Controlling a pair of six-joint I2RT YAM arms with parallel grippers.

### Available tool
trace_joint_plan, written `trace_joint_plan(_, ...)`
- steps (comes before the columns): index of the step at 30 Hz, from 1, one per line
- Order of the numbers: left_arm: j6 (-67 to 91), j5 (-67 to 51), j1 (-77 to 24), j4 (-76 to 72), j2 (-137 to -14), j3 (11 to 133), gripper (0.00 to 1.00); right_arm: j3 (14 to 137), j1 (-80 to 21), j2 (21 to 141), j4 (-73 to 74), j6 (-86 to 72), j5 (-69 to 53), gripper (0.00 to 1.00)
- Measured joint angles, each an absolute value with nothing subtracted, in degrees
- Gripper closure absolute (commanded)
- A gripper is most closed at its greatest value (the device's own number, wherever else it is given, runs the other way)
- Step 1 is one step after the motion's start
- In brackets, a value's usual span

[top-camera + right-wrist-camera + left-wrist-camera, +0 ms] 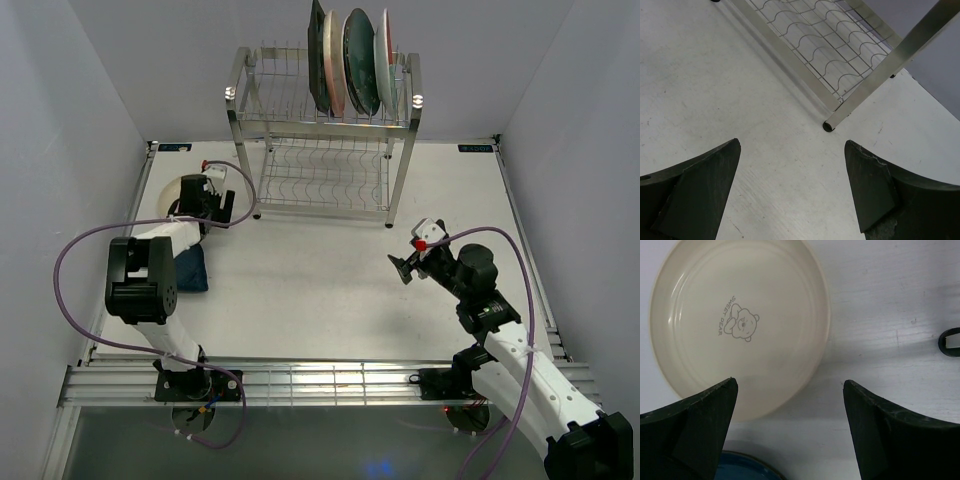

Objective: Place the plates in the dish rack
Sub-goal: Pick up the plate from the corner of the board.

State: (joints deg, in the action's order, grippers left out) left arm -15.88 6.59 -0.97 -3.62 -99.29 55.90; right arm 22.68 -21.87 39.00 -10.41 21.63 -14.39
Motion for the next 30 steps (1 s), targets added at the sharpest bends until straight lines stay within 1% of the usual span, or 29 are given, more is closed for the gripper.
trace_joint_plan(10, -19.62, 0.6, 3.05, -2.5, -102.94, 59.77, 0.04, 22.59, -21.82, 39.53, -10.02, 21.67, -14.85, 0.1)
trace_joint_plan(23, -21.19, -1.91, 3.2, -1.83, -107.24, 60.64, 0.09, 22.59, -21.82, 39.66, -10.0, 21.67, -14.96, 0.1)
trace_joint_plan(24, -21.19, -1.78, 3.2, -1.85, -107.33, 60.75, 0.11, 22.59, -21.82, 39.68, -10.0, 21.67, -14.98, 0.1)
trace_joint_plan(25, -21.17, -1.85, 3.2, -2.0, -107.46, 60.8, 0.16, 22.59, -21.82, 39.68, -10.02, 21.67, -14.98, 0.1)
trace_joint_plan(28, -21.41, -1.93, 3.2, -1.72, -107.83, 61.17, 0.22, 22.59, -21.82, 39.68, -10.0, 21.67, -14.96, 0.1)
trace_joint_plan(29, -21.41, -1.98, 3.2, -1.63, -108.12, 61.56, 0.26, 22.59, -21.82, 39.66, -10.0, 21.67, -14.96, 0.1)
trace_joint_plan(30, -21.43, -2.13, 3.2, -1.65, -108.47, 61.95, 0.28, 22.59, -21.82, 39.66, -10.0, 21.67, -14.96, 0.1)
